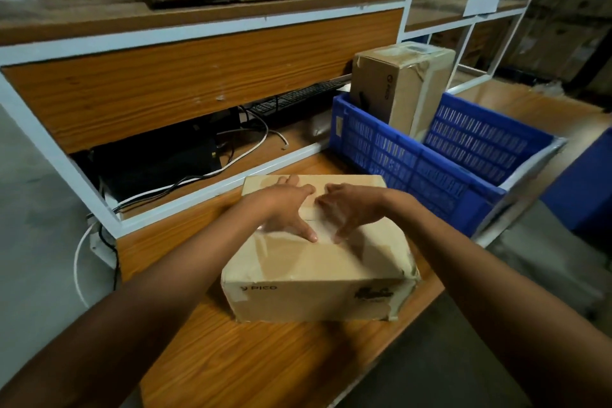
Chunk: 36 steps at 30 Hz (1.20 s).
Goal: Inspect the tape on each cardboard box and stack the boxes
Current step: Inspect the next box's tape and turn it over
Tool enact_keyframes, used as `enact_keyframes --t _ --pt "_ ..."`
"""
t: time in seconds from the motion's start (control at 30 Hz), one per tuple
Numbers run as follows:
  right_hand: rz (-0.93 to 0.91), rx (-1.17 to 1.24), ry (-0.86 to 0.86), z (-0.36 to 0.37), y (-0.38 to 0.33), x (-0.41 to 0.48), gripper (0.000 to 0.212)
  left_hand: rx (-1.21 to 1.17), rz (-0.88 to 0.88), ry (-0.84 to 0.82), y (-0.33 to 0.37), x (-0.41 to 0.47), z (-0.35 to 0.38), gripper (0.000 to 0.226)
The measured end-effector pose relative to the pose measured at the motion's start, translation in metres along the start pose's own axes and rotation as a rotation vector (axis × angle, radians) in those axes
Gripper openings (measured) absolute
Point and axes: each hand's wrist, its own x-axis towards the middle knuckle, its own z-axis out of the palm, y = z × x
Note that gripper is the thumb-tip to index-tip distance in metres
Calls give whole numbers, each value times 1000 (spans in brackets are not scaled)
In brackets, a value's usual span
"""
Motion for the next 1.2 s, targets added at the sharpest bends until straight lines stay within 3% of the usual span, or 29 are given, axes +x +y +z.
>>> enact_keyframes --t 0.1,0.3,0.5,0.6,0.73,0.87,1.03,1.2 --pt "32 64 11 -9 17 -12 81 -131 97 -13 20 9 -6 109" --pt "123 48 11 17 34 -13 90 -44 11 181 41 22 59 96" --pt "161 152 216 35 32 -15 84 -87 142 216 27 13 43 74" --pt "216 117 277 31 32 -15 90 -147 176 185 34 -11 41 80" --pt "318 67 257 28 34 -7 95 -145 8 209 54 -36 54 78" --pt "383 35 336 34 30 -1 95 -148 -73 419 64 -48 70 70" --pt "563 72 382 36 20 -8 91 -209 107 639 2 -31 64 45" --pt "616 72 383 42 1 -30 82 -172 -342 822 -47 -15 51 26"
